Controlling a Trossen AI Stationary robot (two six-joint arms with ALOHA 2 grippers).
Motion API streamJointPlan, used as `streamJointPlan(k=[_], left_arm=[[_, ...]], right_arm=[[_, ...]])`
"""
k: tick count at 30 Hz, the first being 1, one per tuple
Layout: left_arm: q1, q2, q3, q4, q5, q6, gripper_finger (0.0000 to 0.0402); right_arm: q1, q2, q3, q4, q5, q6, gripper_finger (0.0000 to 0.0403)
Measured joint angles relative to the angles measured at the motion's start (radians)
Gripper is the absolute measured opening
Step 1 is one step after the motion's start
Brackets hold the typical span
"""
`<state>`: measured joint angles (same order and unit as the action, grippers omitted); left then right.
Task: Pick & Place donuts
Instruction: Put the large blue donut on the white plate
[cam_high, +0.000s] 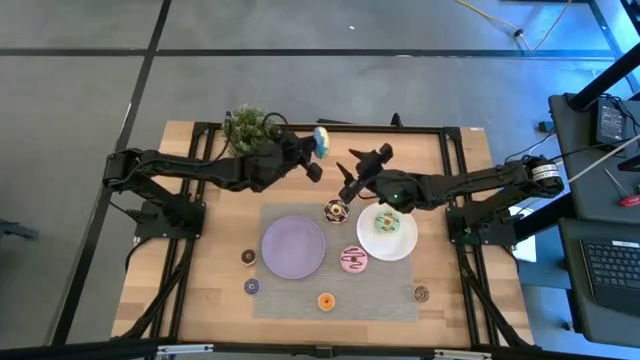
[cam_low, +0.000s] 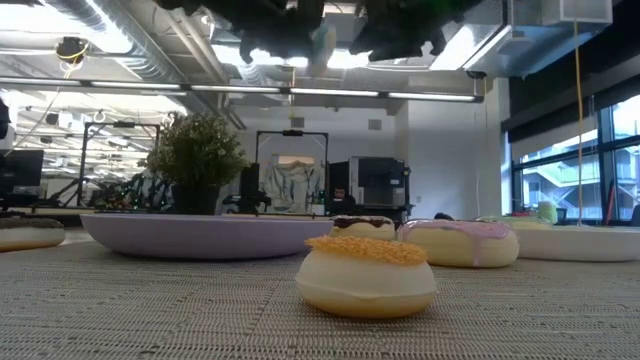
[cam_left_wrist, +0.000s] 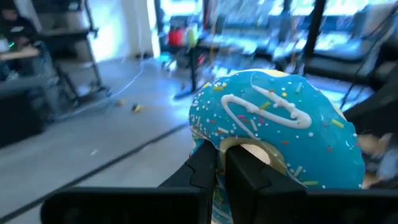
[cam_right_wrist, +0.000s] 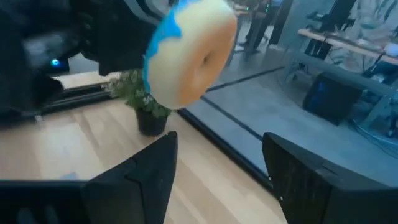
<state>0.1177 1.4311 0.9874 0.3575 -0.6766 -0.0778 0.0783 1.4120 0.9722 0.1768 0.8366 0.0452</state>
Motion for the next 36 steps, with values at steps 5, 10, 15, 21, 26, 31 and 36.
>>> streamJointPlan(k=[5,10,15,21,26,31,36], left_arm=[[0.000,0.000,0.000,0.104,0.046,0.003,0.0022],[0.000,0.000,0.000,0.150,0.047,-0.014,0.0023],[0.000,0.000,-0.001,0.230,0.047,-0.016,0.0025],[0.000,-0.001,-0.001,0.300,0.060,-0.016,0.0023],[0.000,-0.001,-0.001,0.329,0.089,-0.039,0.0026],[0.000,-0.001,-0.001,0.328,0.094,-0.057,0.0023],[0.000,-0.001,-0.001,0.328,0.092,-0.058,0.0023]], right_arm=[[0.000,0.000,0.000,0.040,0.001,0.002,0.0236],[-0.003,0.000,0.000,0.095,-0.002,-0.002,0.0236],[-0.003,0.000,0.000,0.162,-0.026,-0.065,0.0236],[-0.004,0.000,0.000,0.269,-0.069,-0.205,0.0236],[-0.011,0.010,0.000,0.329,-0.073,-0.282,0.0236],[-0.029,0.029,0.000,0.374,-0.084,-0.293,0.0236],[-0.030,0.065,0.000,0.458,-0.116,-0.338,0.0236]])
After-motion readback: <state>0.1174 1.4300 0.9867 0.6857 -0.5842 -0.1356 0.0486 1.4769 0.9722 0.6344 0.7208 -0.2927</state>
